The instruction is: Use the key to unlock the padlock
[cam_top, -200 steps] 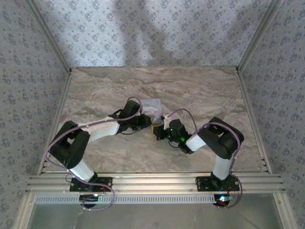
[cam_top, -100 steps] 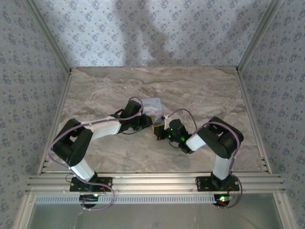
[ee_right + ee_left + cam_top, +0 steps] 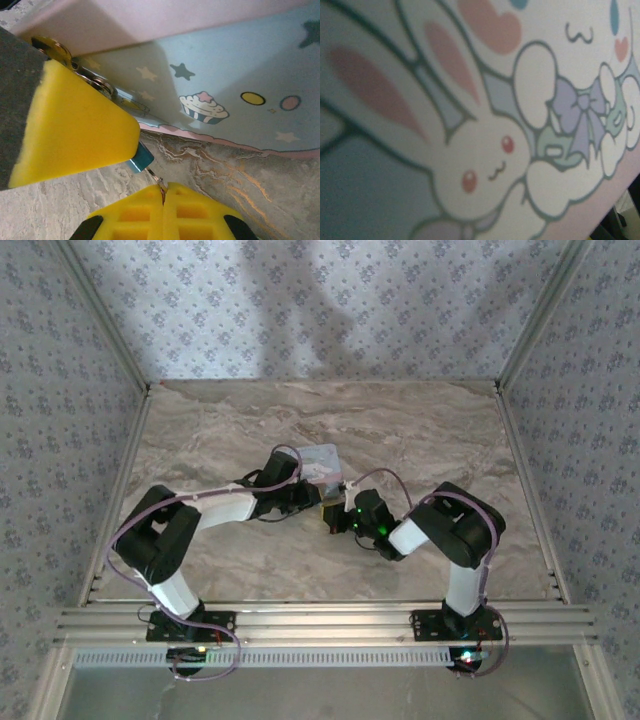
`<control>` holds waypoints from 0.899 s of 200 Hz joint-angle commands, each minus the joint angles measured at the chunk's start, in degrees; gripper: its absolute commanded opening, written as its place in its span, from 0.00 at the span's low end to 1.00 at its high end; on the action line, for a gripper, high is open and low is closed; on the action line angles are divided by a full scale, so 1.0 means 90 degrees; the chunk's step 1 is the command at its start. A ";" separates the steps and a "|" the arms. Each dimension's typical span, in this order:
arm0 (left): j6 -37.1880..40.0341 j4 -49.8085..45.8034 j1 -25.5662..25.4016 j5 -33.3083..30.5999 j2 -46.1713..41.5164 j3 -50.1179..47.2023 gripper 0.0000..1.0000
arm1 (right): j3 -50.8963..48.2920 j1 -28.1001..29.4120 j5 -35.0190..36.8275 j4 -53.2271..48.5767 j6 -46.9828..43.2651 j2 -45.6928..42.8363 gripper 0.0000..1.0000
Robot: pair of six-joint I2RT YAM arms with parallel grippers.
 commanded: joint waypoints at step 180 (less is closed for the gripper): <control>-0.0124 0.0189 0.0045 0.0119 -0.0729 -0.0633 0.65 | -0.0374 0.0345 0.0317 0.0146 0.0714 -0.0104 0.00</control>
